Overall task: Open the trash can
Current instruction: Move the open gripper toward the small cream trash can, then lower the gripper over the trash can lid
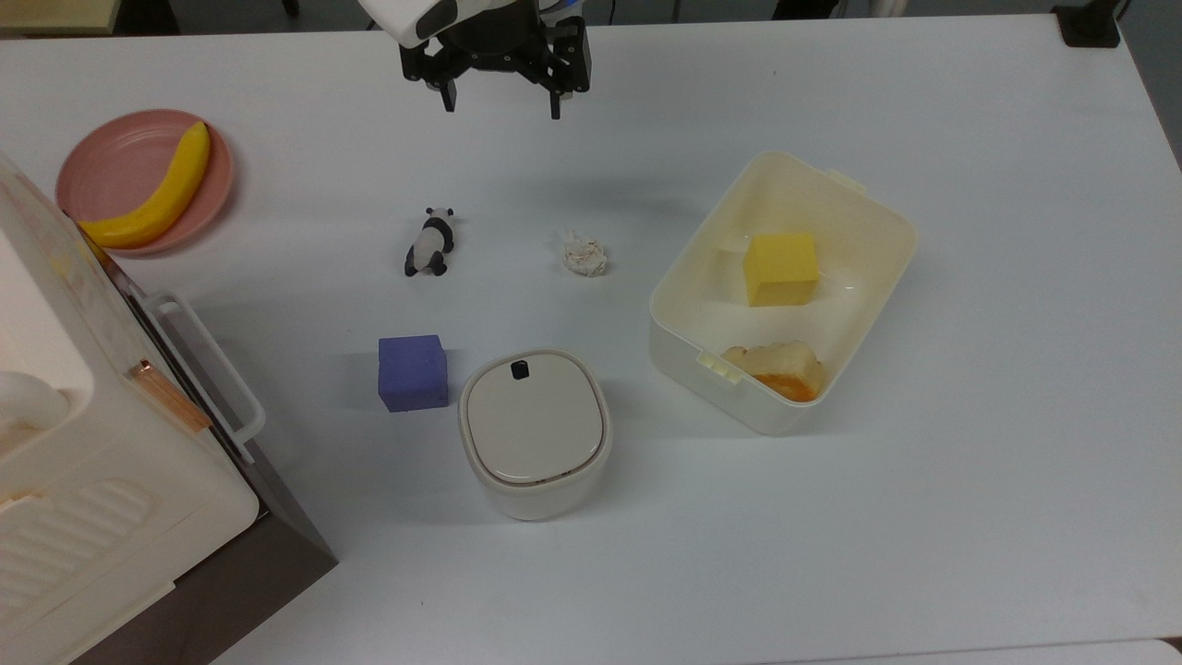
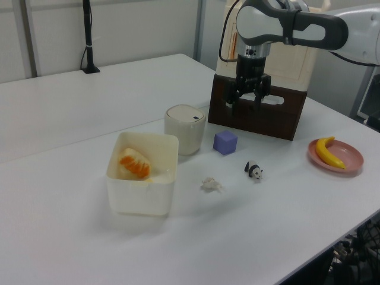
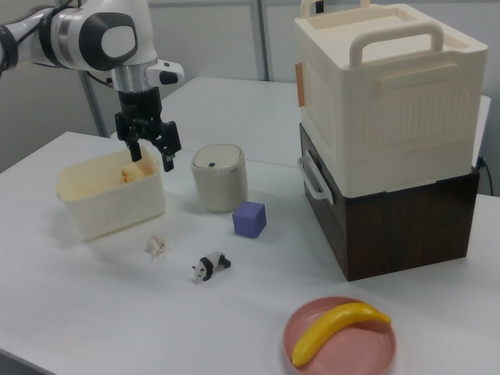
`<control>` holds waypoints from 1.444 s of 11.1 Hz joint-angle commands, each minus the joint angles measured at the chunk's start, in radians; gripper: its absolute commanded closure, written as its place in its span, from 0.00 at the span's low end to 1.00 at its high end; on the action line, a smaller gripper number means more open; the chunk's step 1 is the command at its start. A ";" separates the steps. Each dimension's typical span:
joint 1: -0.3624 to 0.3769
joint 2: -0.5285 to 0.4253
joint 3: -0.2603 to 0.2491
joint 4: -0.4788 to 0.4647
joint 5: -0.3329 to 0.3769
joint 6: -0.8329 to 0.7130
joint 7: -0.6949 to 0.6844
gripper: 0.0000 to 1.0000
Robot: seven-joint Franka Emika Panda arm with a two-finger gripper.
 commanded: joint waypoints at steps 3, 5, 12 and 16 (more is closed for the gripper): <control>0.007 -0.013 -0.002 -0.020 -0.024 0.009 -0.013 0.00; 0.012 0.000 -0.001 -0.020 -0.035 0.011 -0.013 0.00; 0.016 0.026 0.005 -0.028 -0.038 0.017 -0.022 0.00; 0.030 0.079 0.013 -0.112 -0.021 0.121 -0.122 0.00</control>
